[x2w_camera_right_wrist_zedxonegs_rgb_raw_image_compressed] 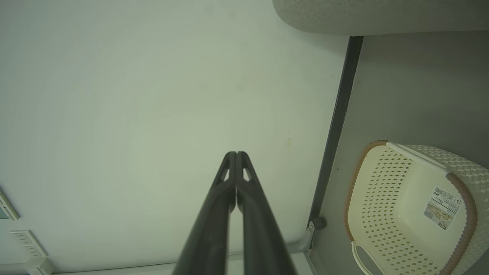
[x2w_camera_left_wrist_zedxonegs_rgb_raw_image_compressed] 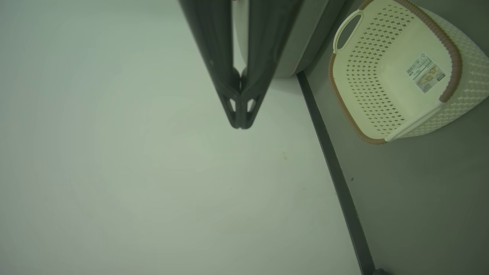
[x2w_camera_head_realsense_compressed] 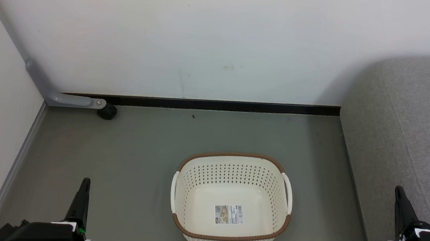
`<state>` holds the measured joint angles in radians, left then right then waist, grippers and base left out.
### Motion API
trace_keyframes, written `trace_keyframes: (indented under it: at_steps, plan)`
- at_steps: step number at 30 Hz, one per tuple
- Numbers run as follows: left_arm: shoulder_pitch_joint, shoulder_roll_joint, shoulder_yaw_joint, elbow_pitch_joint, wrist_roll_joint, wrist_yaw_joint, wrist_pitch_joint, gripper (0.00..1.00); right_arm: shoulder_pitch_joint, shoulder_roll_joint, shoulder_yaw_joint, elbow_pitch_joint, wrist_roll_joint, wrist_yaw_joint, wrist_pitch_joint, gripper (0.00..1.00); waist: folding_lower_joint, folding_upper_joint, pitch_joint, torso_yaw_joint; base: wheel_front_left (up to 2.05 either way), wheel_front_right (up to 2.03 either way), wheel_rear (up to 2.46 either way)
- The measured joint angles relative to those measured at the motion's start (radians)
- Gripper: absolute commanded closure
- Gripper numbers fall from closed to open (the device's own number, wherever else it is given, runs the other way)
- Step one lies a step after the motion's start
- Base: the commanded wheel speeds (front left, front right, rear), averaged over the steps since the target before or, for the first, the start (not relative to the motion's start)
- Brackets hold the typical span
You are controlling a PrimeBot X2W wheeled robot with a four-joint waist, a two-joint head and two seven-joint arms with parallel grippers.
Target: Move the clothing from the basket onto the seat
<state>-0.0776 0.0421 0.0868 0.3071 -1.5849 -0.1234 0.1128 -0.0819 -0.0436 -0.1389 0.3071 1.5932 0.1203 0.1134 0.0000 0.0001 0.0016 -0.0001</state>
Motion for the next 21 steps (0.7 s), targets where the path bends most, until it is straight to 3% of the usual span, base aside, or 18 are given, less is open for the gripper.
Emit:
trace_keyframes:
  at_steps: [21]
  plan:
    - [0.0, 0.0, 0.0, -0.002, -0.015, 0.0, 0.0, 1.0, -0.001, 0.0, 0.0, -0.002, 0.001, 0.0, 0.0, 1.0, 0.0, 0.0, 0.0, 0.0, 0.0, 0.0, 0.0]
